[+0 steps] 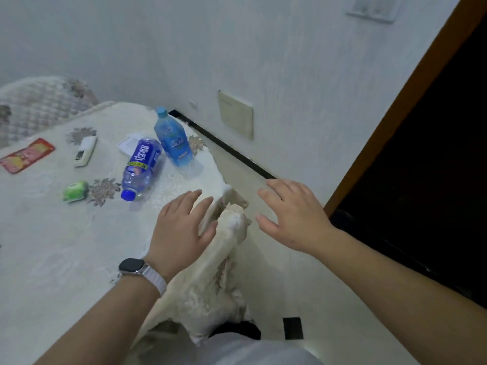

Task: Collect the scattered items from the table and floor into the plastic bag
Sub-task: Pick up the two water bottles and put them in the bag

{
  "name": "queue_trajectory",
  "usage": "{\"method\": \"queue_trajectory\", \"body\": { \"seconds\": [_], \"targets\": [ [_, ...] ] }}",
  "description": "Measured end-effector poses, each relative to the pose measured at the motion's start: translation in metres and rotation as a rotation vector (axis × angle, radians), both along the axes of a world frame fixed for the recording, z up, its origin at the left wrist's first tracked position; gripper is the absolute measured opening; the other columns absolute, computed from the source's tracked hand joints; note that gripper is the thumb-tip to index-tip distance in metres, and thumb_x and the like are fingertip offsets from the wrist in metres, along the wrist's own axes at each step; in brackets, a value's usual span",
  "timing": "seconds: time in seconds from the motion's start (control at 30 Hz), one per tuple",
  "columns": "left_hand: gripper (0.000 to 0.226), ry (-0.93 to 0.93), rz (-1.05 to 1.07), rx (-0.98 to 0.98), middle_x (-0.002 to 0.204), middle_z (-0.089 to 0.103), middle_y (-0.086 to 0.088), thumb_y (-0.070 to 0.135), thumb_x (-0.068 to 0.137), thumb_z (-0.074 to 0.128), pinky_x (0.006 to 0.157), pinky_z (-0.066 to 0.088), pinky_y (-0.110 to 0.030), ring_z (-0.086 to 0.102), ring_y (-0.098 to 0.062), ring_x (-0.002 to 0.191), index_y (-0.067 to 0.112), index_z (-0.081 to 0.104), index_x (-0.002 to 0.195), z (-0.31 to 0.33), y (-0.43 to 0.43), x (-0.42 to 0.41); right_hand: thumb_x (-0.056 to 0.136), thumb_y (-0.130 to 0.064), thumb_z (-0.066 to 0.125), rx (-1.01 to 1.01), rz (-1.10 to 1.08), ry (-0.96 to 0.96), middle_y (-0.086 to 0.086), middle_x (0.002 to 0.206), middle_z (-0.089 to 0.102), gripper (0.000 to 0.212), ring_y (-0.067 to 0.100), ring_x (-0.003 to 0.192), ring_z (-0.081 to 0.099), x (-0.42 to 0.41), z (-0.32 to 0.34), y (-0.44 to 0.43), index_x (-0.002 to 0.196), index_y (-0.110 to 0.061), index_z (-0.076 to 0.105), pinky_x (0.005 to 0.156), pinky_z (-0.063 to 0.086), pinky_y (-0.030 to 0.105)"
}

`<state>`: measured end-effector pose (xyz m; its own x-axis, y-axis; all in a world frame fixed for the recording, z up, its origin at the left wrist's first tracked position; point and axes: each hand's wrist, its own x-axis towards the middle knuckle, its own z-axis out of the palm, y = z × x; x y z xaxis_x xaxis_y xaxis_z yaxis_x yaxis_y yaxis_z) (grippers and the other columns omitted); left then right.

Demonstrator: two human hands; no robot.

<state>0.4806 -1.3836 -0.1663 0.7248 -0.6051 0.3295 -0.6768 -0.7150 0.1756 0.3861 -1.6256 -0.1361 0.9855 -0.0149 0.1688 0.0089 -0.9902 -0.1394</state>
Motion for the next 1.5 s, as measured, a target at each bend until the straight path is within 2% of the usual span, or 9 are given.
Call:
{"method": "queue_trajectory", "body": {
  "seconds": [0.13, 0.27, 0.5, 0.7, 0.97, 1.17, 1.3, 1.4, 1.5],
  "targets": [
    [0.050, 0.038, 0.105, -0.018, 0.131, 0.060, -0.014, 0.045, 0.086, 0.052, 0.094, 0.046, -0.047, 0.057, -0.036, 0.118, 0.015, 0.064, 0.125, -0.009, 0.008, 0.055, 0.088, -0.054, 0.041, -0.011, 0.067, 0.021, 0.004, 0.133, 0.055, 0.052, 0.024, 0.123, 0.048, 0.068, 0.001, 0.002, 0.124, -0.020, 0.058, 0.103, 0.037, 0.040],
    [0.052, 0.069, 0.192, -0.006, 0.129, 0.061, -0.015, 0.047, 0.086, 0.048, 0.091, 0.047, -0.049, 0.059, -0.037, 0.114, 0.015, 0.064, 0.124, -0.014, 0.022, 0.106, 0.087, -0.050, 0.049, -0.010, 0.130, -0.002, 0.006, 0.128, 0.058, 0.050, 0.027, 0.116, 0.054, 0.139, 0.001, 0.005, 0.122, -0.017, 0.060, 0.097, 0.041, 0.041],
    [0.054, 0.088, 0.364, 0.012, 0.125, 0.062, -0.015, 0.048, 0.082, 0.049, 0.086, 0.049, -0.049, 0.059, -0.039, 0.110, 0.013, 0.065, 0.120, -0.025, 0.052, 0.168, 0.085, -0.056, 0.042, 0.036, 0.178, 0.029, 0.008, 0.132, 0.058, 0.062, 0.027, 0.118, 0.053, 0.230, -0.014, 0.025, 0.128, -0.016, 0.059, 0.098, 0.043, 0.040],
    [0.052, 0.132, 0.536, -0.041, 0.121, 0.063, -0.014, 0.045, 0.080, 0.052, 0.085, 0.050, -0.047, 0.061, -0.037, 0.105, 0.013, 0.066, 0.118, -0.045, 0.054, 0.217, 0.084, -0.061, 0.042, 0.202, 0.221, 0.122, 0.003, 0.139, 0.049, 0.069, 0.022, 0.127, 0.046, 0.307, -0.044, 0.031, 0.138, -0.017, 0.046, 0.104, 0.040, 0.042],
    [0.055, 0.252, 0.806, -0.043, 0.124, 0.062, -0.016, 0.041, 0.080, 0.057, 0.085, 0.050, -0.045, 0.061, -0.037, 0.103, 0.009, 0.062, 0.125, -0.083, 0.039, 0.278, 0.077, -0.052, 0.073, 0.578, 0.260, 0.257, -0.003, 0.143, 0.035, 0.091, 0.015, 0.130, 0.037, 0.406, -0.086, 0.039, 0.147, -0.024, 0.022, 0.103, 0.040, 0.036],
    [0.065, 0.368, 1.005, -0.025, 0.126, 0.061, -0.015, 0.042, 0.080, 0.071, 0.089, 0.046, -0.045, 0.058, -0.036, 0.108, 0.011, 0.054, 0.135, -0.105, 0.026, 0.314, 0.072, -0.051, 0.079, 0.753, 0.313, 0.246, -0.004, 0.139, 0.036, 0.098, 0.009, 0.125, 0.034, 0.447, -0.107, 0.057, 0.147, -0.022, 0.023, 0.097, 0.039, 0.028],
    [0.080, 0.382, 1.057, 0.046, 0.127, 0.059, -0.013, 0.054, 0.075, 0.074, 0.089, 0.046, -0.046, 0.057, -0.034, 0.109, 0.013, 0.048, 0.139, -0.111, 0.022, 0.325, 0.071, -0.049, 0.080, 0.880, 0.350, 0.301, -0.007, 0.141, 0.039, 0.098, 0.009, 0.126, 0.041, 0.455, -0.117, 0.062, 0.148, -0.026, 0.023, 0.100, 0.045, 0.033],
    [0.096, 0.433, 1.077, 0.101, 0.131, 0.054, -0.013, 0.066, 0.070, 0.072, 0.091, 0.049, -0.049, 0.054, -0.035, 0.113, 0.017, 0.036, 0.145, -0.116, 0.028, 0.334, 0.070, -0.047, 0.081, 0.880, 0.368, 0.283, -0.006, 0.142, 0.038, 0.101, 0.010, 0.128, 0.039, 0.462, -0.123, 0.065, 0.148, -0.025, 0.021, 0.101, 0.042, 0.030],
    [0.103, 0.473, 1.110, 0.163, 0.132, 0.052, -0.013, 0.061, 0.068, 0.074, 0.090, 0.050, -0.049, 0.053, -0.034, 0.114, 0.019, 0.027, 0.149, -0.119, 0.035, 0.340, 0.066, -0.050, 0.084, 0.883, 0.379, 0.278, -0.004, 0.142, 0.039, 0.104, 0.011, 0.128, 0.040, 0.468, -0.128, 0.071, 0.146, -0.023, 0.023, 0.101, 0.041, 0.029]
  ]
}}
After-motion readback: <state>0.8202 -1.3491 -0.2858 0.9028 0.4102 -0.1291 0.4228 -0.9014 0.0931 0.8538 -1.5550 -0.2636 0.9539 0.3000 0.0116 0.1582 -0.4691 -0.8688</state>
